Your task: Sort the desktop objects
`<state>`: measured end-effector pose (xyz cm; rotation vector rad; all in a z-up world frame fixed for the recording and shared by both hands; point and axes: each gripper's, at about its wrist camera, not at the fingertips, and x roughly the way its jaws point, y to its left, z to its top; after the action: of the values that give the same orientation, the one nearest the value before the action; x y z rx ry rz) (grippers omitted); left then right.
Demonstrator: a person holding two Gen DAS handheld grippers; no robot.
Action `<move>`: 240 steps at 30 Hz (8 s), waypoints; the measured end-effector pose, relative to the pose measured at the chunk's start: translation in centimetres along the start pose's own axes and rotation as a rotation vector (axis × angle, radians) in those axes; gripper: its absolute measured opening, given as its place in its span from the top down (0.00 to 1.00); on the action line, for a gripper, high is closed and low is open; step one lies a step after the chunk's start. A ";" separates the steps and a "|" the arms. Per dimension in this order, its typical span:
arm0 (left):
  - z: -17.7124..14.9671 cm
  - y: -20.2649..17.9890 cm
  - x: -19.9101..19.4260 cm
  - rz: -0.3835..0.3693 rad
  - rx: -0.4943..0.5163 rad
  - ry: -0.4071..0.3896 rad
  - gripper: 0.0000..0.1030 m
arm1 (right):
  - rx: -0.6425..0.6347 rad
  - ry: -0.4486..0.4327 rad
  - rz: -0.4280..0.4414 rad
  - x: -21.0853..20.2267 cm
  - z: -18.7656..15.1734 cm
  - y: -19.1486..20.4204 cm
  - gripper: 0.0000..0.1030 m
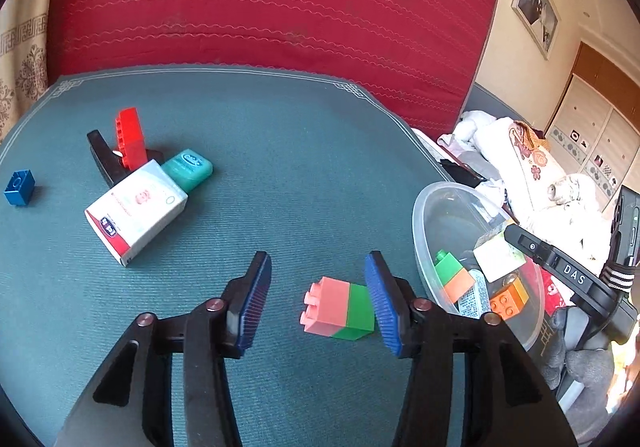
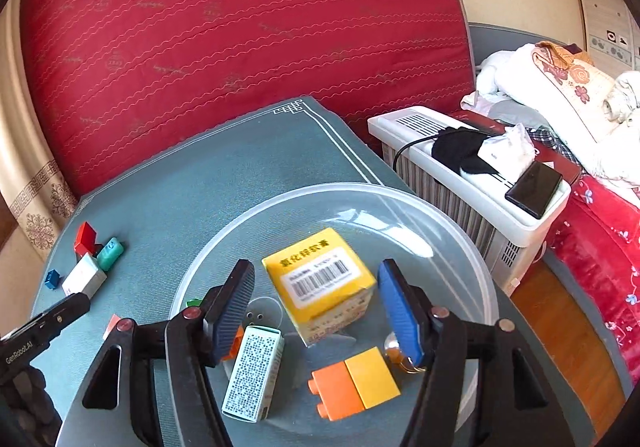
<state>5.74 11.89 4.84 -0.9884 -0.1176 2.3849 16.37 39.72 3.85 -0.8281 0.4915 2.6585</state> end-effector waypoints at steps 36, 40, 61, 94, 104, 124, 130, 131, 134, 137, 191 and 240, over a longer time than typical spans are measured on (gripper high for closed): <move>2.4 -8.3 3.1 -0.058 0.229 -0.013 0.54 | 0.080 -0.049 -0.041 -0.6 1.2 -2.9 0.29; 2.9 -10.8 3.9 -0.099 0.273 -0.010 0.54 | 0.086 -0.050 -0.047 -0.5 1.3 -3.2 0.29; 3.5 -11.9 6.1 -0.164 0.246 0.027 0.40 | 0.098 -0.065 -0.074 -0.5 1.5 -3.9 0.29; 3.0 3.6 0.1 0.105 0.061 -0.033 0.33 | -0.079 -0.105 0.081 -3.1 -0.1 6.2 0.24; 3.4 9.2 -0.7 0.191 0.057 -0.036 0.25 | -0.159 -0.042 0.190 -1.8 -1.9 11.3 0.24; 3.8 11.9 2.9 0.151 0.066 0.069 0.25 | -0.213 0.087 0.272 1.9 -4.2 15.8 0.23; 3.5 10.8 4.0 0.183 0.126 0.089 0.25 | -0.216 0.101 0.270 2.4 -4.4 16.1 0.24; 3.6 10.8 4.4 0.191 0.127 0.094 0.25 | -0.215 0.104 0.270 2.5 -4.4 16.2 0.24; 3.6 10.8 4.9 0.205 0.121 0.108 0.27 | -0.215 0.111 0.268 2.7 -4.5 16.2 0.23; 3.5 10.5 5.0 0.228 0.137 0.106 0.33 | -0.215 0.119 0.267 3.0 -4.6 16.3 0.23; 0.8 15.1 -1.7 0.334 -0.118 -0.039 0.51 | -0.354 0.244 0.270 14.6 -2.0 26.0 0.23; 0.8 13.6 -1.7 0.287 -0.099 -0.046 0.52 | -0.455 0.240 0.314 10.1 -4.8 24.5 0.39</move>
<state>0.00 -0.36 2.63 -1.0569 -0.1187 2.6867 1.29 17.83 -0.26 -1.3059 0.0624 3.0301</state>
